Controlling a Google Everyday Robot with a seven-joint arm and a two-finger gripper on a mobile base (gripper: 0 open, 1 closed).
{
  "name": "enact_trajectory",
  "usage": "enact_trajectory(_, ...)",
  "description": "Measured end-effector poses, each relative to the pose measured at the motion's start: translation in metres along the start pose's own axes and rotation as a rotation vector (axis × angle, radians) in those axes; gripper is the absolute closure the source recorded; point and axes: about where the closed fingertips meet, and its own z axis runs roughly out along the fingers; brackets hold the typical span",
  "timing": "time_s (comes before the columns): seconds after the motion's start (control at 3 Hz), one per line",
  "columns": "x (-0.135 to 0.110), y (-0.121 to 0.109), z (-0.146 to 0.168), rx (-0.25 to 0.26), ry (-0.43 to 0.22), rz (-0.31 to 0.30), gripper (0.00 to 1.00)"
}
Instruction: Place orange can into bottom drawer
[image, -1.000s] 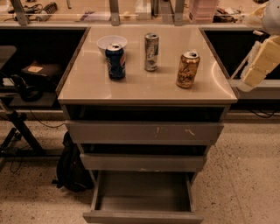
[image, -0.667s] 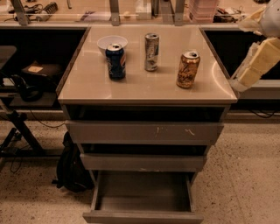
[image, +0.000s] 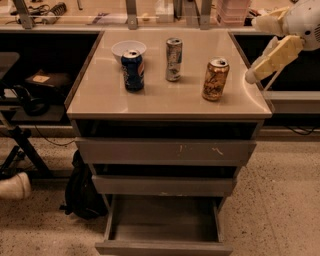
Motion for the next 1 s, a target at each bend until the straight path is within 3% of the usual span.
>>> enact_trajectory(0.33, 0.0, 0.0, 0.0, 0.0, 0.0, 0.0, 0.0)
enact_trajectory(0.67, 0.033, -0.017, 0.019, 0.042, 0.037, 0.064, 0.0)
enact_trajectory(1.0, 0.08, -0.059, 0.062, 0.101, 0.048, 0.148, 0.0)
